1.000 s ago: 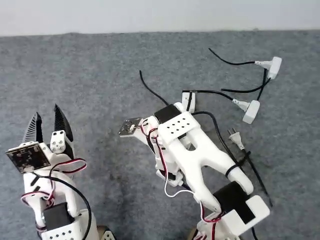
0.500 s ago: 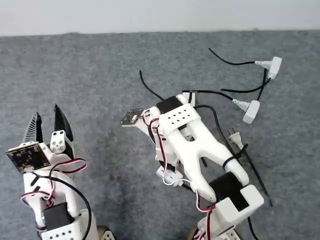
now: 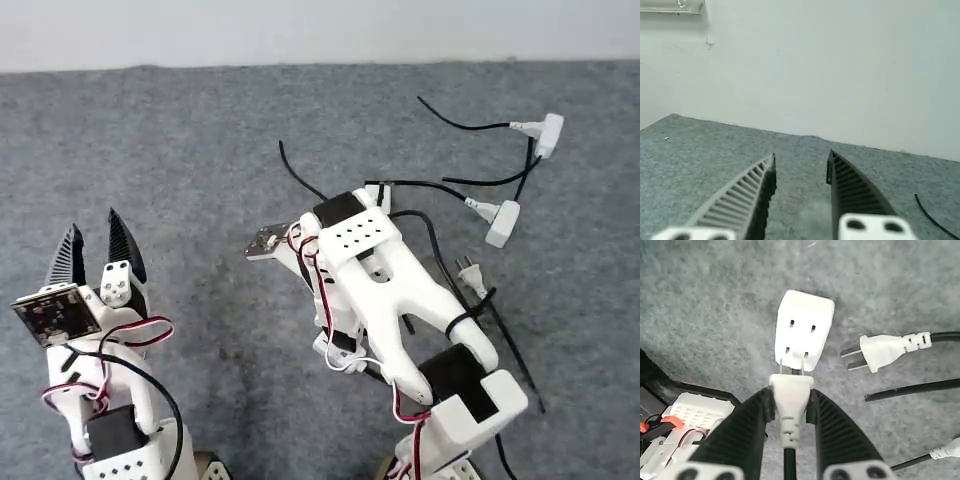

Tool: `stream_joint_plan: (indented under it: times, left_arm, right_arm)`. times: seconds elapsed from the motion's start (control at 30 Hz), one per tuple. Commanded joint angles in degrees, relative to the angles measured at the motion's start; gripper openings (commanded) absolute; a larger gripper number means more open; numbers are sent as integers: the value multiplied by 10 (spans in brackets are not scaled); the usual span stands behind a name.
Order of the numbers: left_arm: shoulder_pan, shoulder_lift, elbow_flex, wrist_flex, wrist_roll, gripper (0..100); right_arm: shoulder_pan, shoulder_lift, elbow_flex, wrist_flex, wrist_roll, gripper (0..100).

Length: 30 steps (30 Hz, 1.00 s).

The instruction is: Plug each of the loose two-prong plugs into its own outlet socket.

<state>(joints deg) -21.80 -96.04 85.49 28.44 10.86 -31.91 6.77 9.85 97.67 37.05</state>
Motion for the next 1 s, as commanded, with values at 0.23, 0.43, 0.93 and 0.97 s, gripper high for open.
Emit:
stream_joint_plan:
  times: [0.23, 0.43, 0.93, 0.97]
  left_arm:
    - [6, 2, -22, -16, 4, 160]
    - [6, 2, -22, -16, 4, 160]
    - [6, 4, -3, -54, 4, 160]
    - [6, 4, -3, -54, 4, 160]
  right_arm:
    - [3, 2, -8, -22, 5, 9]
    - [3, 2, 10, -36, 5, 9]
    - [-20, -4, 14, -21, -21, 9]
    - [-20, -4, 14, -21, -30, 9]
